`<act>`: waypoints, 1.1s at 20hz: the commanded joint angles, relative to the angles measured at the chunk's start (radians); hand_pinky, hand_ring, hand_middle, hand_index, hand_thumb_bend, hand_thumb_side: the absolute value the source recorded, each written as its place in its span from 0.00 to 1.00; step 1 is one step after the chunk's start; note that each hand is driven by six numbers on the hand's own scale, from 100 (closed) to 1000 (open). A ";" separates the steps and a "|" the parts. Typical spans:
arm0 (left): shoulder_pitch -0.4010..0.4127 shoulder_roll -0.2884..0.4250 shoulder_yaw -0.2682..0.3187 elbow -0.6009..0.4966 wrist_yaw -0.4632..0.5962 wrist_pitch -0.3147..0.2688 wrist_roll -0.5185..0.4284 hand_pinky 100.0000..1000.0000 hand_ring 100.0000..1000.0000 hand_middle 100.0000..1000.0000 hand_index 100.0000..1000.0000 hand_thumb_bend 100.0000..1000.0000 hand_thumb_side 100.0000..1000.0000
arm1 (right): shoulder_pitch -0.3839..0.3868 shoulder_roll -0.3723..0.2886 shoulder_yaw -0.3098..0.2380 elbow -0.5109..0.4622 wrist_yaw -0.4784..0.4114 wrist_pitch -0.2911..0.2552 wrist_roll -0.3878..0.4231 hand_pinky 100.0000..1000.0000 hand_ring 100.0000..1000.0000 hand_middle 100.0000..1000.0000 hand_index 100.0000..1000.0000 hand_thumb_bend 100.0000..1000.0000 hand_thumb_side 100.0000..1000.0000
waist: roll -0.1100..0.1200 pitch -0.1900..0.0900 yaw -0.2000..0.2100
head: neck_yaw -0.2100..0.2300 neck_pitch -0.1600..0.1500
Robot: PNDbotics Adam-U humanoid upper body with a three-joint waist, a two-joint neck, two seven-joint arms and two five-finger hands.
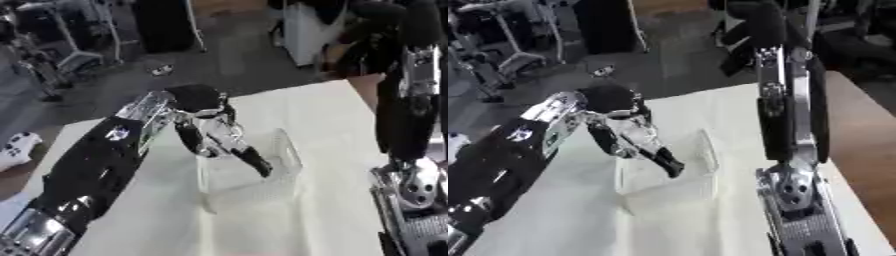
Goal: Pick up objects on the table and place them in the box.
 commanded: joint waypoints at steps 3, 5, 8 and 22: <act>-0.023 0.022 -0.001 -0.028 -0.069 -0.013 -0.090 0.64 0.73 0.75 0.77 0.05 1.00 | -0.020 0.010 0.002 -0.013 0.002 -0.005 -0.002 0.32 0.33 0.44 0.69 0.28 1.00 | -0.003 -0.017 0.001 | 0.000 -0.001; -0.022 0.020 0.001 -0.021 -0.101 -0.003 -0.130 0.65 0.75 0.76 0.78 0.06 1.00 | -0.020 0.010 0.003 -0.013 0.002 -0.004 -0.002 0.32 0.33 0.44 0.69 0.28 1.00 | -0.003 -0.017 0.001 | 0.002 0.000; -0.020 0.020 0.007 -0.010 -0.139 0.004 -0.188 0.77 0.82 0.82 0.84 0.15 1.00 | -0.020 0.009 0.002 -0.013 0.002 -0.005 -0.002 0.32 0.33 0.44 0.69 0.28 1.00 | -0.003 -0.017 0.001 | 0.005 0.002; -0.015 0.017 0.028 0.014 -0.189 -0.009 -0.348 1.00 1.00 1.00 1.00 0.64 1.00 | -0.021 0.010 0.002 -0.013 0.004 -0.005 -0.003 0.32 0.33 0.44 0.69 0.27 1.00 | -0.004 -0.016 0.002 | 0.004 0.007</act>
